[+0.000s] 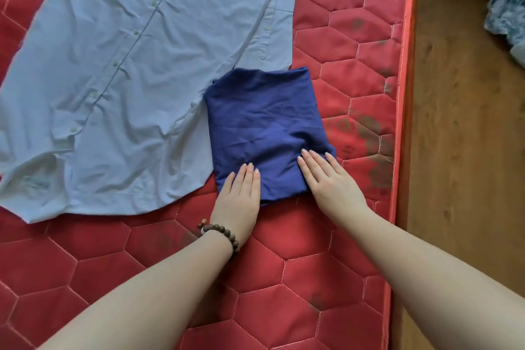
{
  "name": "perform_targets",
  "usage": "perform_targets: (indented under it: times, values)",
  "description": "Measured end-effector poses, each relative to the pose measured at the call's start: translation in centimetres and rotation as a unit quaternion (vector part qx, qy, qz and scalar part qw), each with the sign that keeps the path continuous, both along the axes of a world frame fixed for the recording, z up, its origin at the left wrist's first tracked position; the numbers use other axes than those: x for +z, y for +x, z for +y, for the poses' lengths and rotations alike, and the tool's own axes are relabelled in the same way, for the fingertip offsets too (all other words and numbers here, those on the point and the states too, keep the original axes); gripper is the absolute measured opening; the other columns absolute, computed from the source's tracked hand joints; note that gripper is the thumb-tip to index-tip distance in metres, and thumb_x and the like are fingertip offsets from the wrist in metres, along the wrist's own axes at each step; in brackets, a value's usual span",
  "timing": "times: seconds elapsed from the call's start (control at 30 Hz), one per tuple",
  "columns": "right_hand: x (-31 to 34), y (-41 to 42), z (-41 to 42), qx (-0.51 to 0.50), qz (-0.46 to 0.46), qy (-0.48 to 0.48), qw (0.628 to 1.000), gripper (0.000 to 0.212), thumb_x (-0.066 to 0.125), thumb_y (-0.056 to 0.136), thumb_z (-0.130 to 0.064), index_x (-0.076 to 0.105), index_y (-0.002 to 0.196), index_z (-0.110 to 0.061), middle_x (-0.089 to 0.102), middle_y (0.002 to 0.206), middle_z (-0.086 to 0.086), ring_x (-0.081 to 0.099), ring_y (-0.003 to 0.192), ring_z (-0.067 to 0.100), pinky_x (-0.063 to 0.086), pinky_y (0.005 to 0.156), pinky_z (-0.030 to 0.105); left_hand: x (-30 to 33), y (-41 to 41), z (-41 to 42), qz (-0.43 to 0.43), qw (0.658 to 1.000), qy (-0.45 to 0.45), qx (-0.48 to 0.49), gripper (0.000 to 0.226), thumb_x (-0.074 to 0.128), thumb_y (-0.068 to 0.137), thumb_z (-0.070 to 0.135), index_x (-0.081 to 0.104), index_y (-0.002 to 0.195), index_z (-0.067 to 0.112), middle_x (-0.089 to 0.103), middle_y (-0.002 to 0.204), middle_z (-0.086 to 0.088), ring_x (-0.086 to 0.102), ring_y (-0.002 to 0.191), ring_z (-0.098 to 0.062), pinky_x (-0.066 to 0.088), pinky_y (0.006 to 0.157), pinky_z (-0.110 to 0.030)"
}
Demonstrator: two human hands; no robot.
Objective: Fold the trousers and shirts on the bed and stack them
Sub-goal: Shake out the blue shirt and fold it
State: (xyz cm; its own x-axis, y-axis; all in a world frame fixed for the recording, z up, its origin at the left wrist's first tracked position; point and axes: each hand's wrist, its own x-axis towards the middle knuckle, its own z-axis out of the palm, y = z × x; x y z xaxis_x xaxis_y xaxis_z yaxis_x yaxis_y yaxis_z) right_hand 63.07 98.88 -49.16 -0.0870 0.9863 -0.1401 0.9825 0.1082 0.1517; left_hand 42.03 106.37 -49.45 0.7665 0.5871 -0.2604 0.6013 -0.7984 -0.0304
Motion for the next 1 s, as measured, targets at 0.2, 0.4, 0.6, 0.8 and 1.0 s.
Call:
perform_targets:
  times: [0.2, 0.4, 0.6, 0.8, 1.0]
  values:
    - [0.2, 0.2, 0.8, -0.034, 0.070, 0.078, 0.994, 0.042, 0.045, 0.082, -0.005, 0.067, 0.117, -0.002, 0.065, 0.121, 0.014, 0.066, 0.107, 0.027, 0.053, 0.090, 0.042, 0.5, 0.1, 1.1, -0.106, 0.993, 0.041, -0.008, 0.050, 0.031, 0.079, 0.003, 0.069, 0.111, 0.004, 0.068, 0.115, -0.012, 0.066, 0.105, -0.021, 0.057, 0.082, -0.033]
    - [4.1, 0.6, 1.8, -0.152, 0.185, -0.103, 0.965, 0.032, 0.050, 0.086, -0.005, 0.059, 0.117, -0.012, 0.064, 0.115, 0.009, 0.058, 0.103, 0.032, 0.044, 0.083, 0.041, 3.4, -1.4, 3.6, -0.095, 0.975, -0.173, 0.099, 0.046, 0.047, 0.089, 0.009, 0.046, 0.133, 0.022, 0.061, 0.126, -0.006, 0.059, 0.109, -0.030, 0.044, 0.082, -0.035]
    - [12.9, 1.4, 0.7, -0.275, 0.439, -0.090, 0.850, 0.021, 0.060, 0.080, 0.001, 0.063, 0.096, -0.013, 0.062, 0.081, 0.001, 0.051, 0.070, 0.017, 0.036, 0.060, 0.023, 12.2, -3.2, 6.6, -0.232, 0.863, -0.396, 0.211, 0.019, 0.058, 0.070, 0.005, 0.066, 0.084, 0.015, 0.061, 0.066, 0.007, 0.052, 0.059, -0.005, 0.039, 0.058, -0.021]
    - [21.5, 3.4, 1.3, -0.308, 0.653, -0.146, 0.676, 0.016, 0.060, 0.089, 0.000, 0.068, 0.096, -0.012, 0.070, 0.081, -0.003, 0.064, 0.074, 0.004, 0.051, 0.064, 0.017, 19.6, -3.7, 10.3, -0.267, 0.709, -0.583, 0.293, 0.029, 0.057, 0.064, 0.008, 0.068, 0.091, 0.005, 0.062, 0.079, -0.011, 0.058, 0.073, -0.016, 0.044, 0.063, -0.025]
    - [16.8, 5.2, 3.2, -0.404, 0.667, -0.187, 0.597, 0.015, 0.062, 0.089, -0.012, 0.068, 0.102, -0.007, 0.062, 0.095, 0.013, 0.056, 0.085, 0.023, 0.045, 0.075, 0.033, 15.2, -3.1, 11.7, -0.260, 0.611, -0.645, 0.378, 0.023, 0.062, 0.074, 0.001, 0.067, 0.096, 0.005, 0.066, 0.087, -0.013, 0.063, 0.078, -0.022, 0.048, 0.070, -0.030]
